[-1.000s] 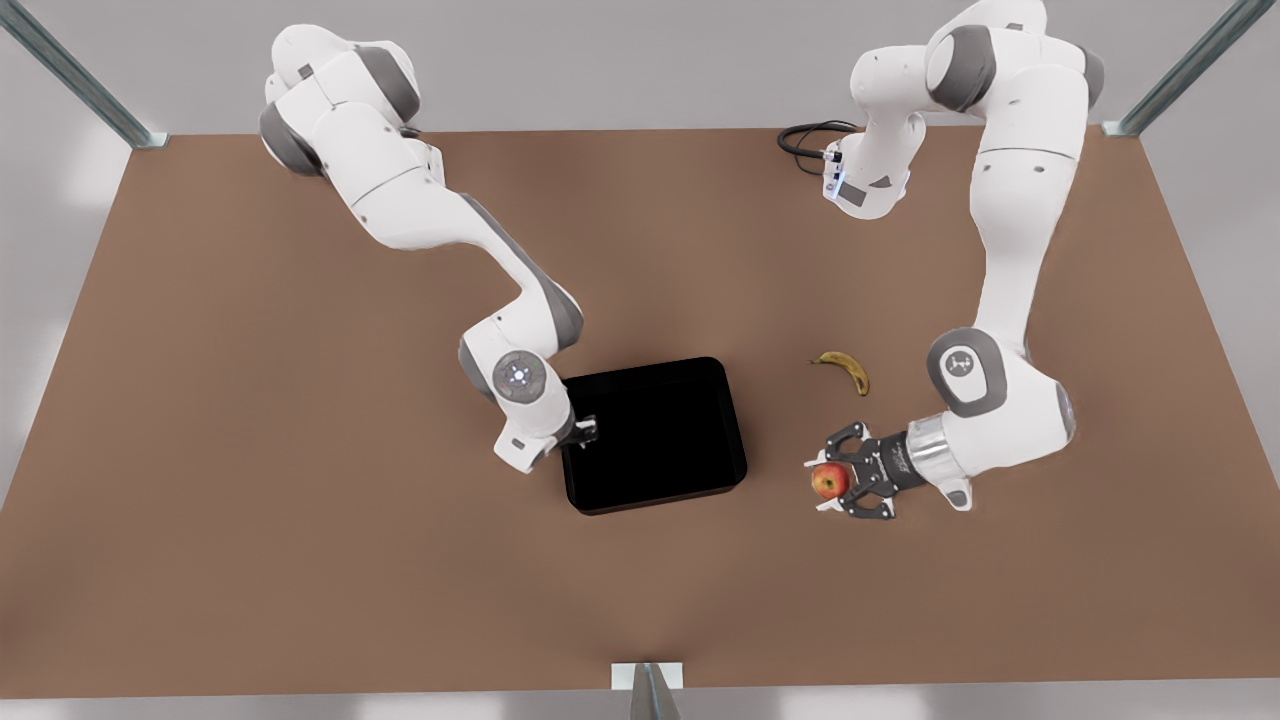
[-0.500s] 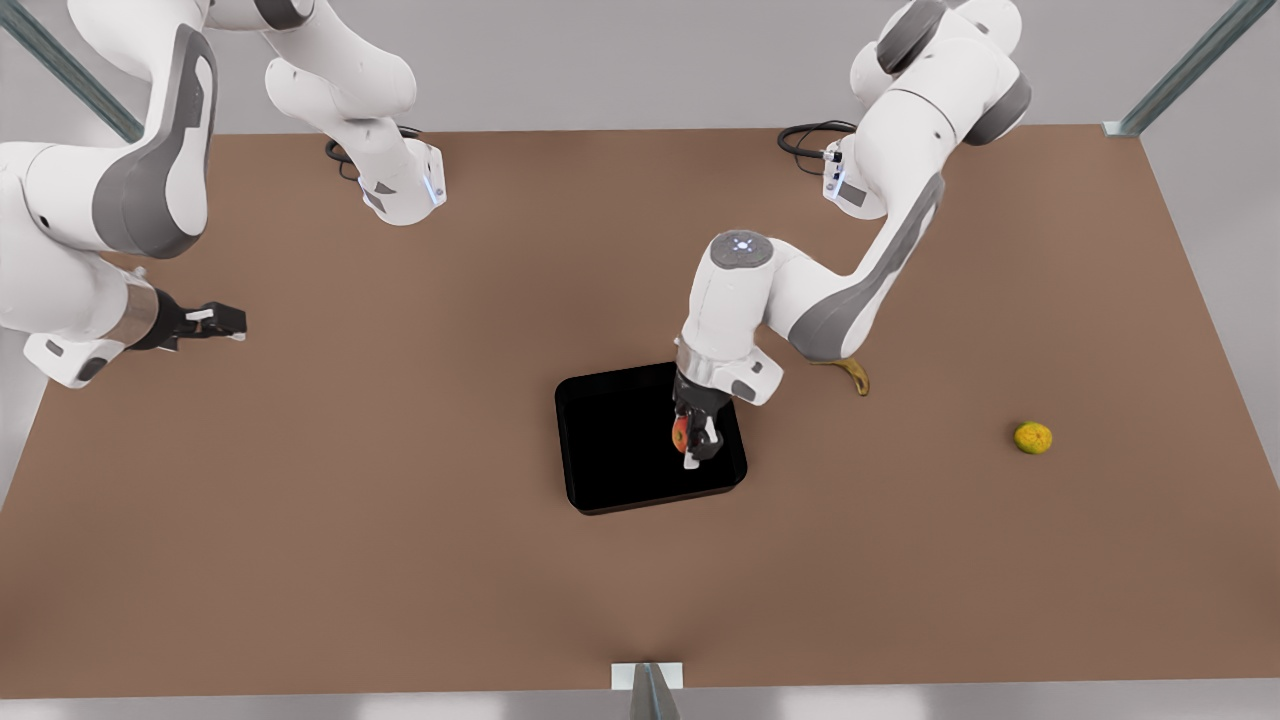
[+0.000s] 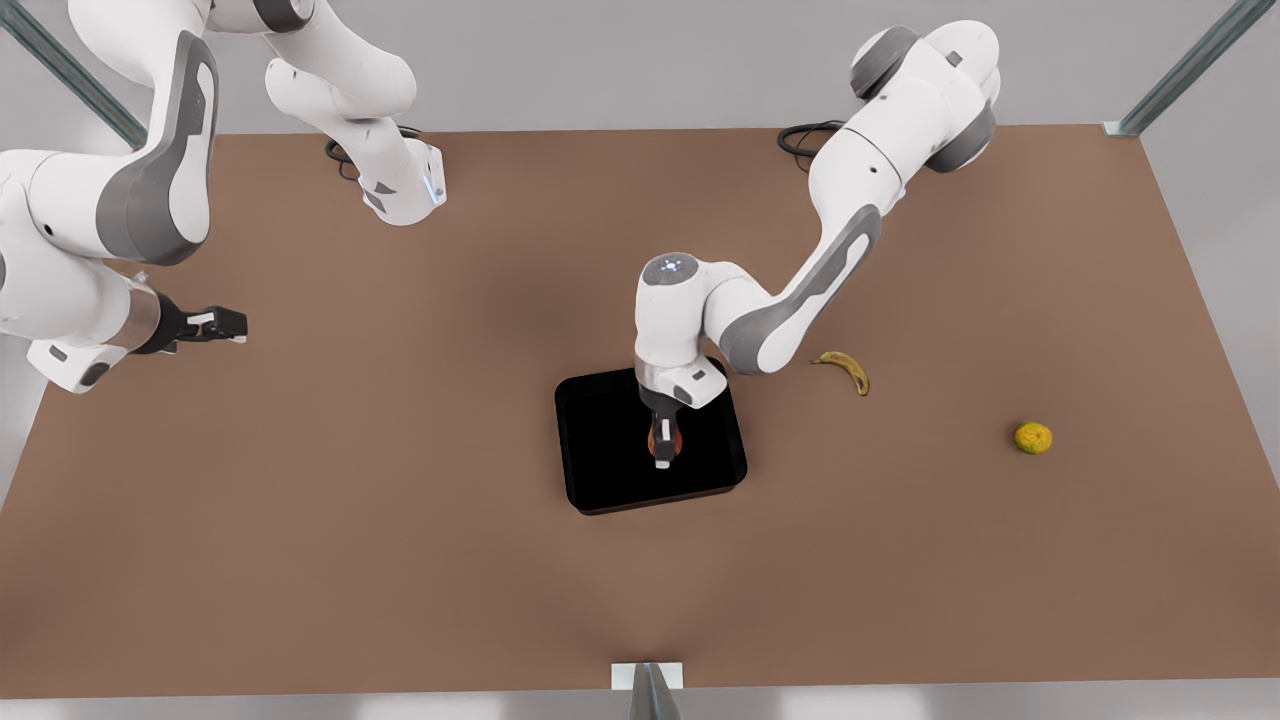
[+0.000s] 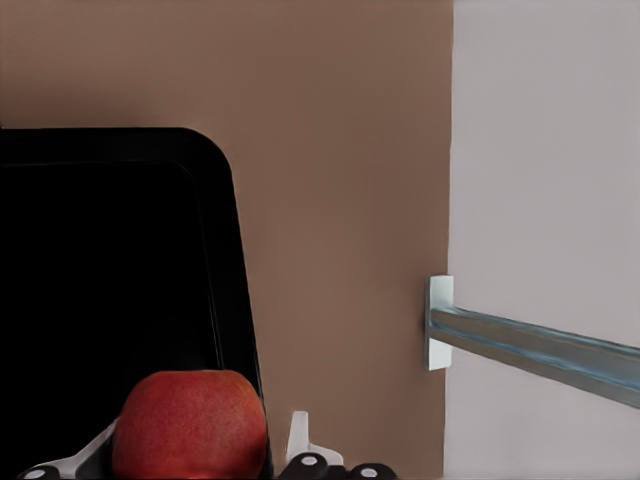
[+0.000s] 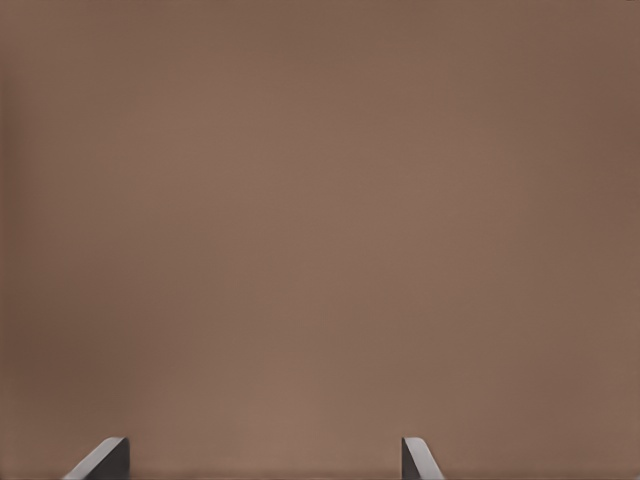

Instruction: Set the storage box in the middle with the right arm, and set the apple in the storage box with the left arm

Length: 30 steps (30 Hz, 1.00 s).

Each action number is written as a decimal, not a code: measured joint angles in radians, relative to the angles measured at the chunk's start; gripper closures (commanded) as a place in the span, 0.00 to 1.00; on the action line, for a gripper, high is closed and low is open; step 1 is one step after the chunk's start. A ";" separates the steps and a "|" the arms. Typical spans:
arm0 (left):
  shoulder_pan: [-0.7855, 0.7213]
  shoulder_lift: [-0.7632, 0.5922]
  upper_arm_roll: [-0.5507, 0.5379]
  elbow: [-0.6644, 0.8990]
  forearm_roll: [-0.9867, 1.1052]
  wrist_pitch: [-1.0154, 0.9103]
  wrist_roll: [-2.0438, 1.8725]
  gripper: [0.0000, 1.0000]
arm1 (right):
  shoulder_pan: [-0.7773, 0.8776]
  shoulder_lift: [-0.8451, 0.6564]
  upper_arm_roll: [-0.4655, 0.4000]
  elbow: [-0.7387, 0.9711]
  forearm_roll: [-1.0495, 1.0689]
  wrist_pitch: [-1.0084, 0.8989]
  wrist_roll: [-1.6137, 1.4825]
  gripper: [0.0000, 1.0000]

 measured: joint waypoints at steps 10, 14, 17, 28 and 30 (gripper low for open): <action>0.000 -0.083 0.055 0.011 -0.449 -0.042 0.056 0.00 | -0.001 -0.034 0.001 0.002 0.000 -0.011 -0.004 0.00; 0.215 -0.217 0.075 -0.019 -0.490 -0.273 0.686 0.00 | 0.000 -0.031 0.002 0.002 0.000 -0.011 -0.003 0.00; 0.412 -0.345 0.082 -0.101 -0.589 -0.370 1.258 0.00 | 0.000 -0.029 0.002 0.002 0.000 -0.012 -0.004 0.00; 0.359 -0.522 0.340 0.037 -0.812 -0.871 2.660 0.00 | 0.000 -0.029 0.002 0.000 0.000 -0.012 -0.004 0.00; 0.365 -0.583 0.347 -0.107 -0.807 -0.756 2.658 0.00 | 0.000 -0.029 0.002 0.002 0.000 -0.012 -0.004 0.00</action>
